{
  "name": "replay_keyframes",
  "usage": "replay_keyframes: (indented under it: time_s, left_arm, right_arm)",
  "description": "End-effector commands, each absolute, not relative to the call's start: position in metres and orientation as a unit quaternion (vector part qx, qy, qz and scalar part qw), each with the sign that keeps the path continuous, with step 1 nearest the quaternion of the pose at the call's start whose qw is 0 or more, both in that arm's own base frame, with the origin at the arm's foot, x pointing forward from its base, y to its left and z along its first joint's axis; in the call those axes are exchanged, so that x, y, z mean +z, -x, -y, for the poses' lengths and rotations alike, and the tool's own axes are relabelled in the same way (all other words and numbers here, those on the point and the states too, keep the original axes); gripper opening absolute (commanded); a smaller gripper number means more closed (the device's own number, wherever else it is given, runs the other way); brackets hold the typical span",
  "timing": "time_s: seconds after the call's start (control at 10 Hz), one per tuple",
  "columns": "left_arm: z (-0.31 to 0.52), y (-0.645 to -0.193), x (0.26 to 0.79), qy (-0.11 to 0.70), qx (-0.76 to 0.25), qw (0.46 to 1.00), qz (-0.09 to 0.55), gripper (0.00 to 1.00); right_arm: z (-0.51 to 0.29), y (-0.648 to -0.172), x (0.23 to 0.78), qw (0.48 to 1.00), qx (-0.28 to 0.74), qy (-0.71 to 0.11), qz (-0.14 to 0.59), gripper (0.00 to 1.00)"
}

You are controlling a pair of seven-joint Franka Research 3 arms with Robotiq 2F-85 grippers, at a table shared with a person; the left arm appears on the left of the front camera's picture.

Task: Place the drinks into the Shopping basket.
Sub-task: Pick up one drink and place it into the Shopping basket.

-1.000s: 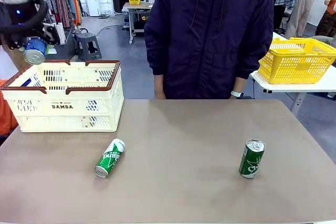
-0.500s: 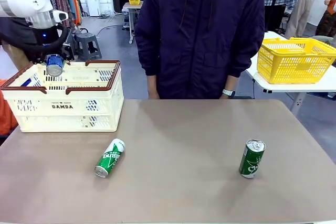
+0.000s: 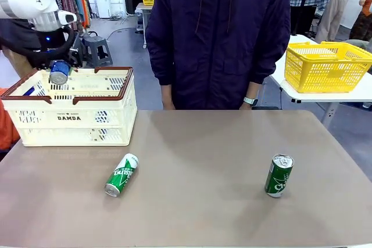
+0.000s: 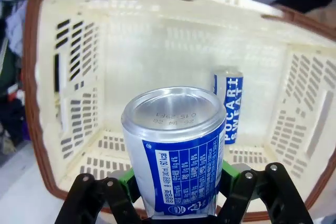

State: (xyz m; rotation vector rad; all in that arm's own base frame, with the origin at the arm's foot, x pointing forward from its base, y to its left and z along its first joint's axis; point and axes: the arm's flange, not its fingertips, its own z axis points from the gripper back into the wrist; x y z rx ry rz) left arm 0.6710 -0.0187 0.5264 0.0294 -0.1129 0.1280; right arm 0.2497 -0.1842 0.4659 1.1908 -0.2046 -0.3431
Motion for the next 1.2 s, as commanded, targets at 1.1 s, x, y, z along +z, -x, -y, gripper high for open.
replay_keyframes:
  time_s: [1.1]
  left_arm:
    - [0.036, -0.691, 0.428, -0.023, -0.021, 0.999, -0.027, 0.25]
  right_arm:
    - [0.185, -0.249, 0.470, 0.806, -0.160, -0.562, 0.096, 1.00]
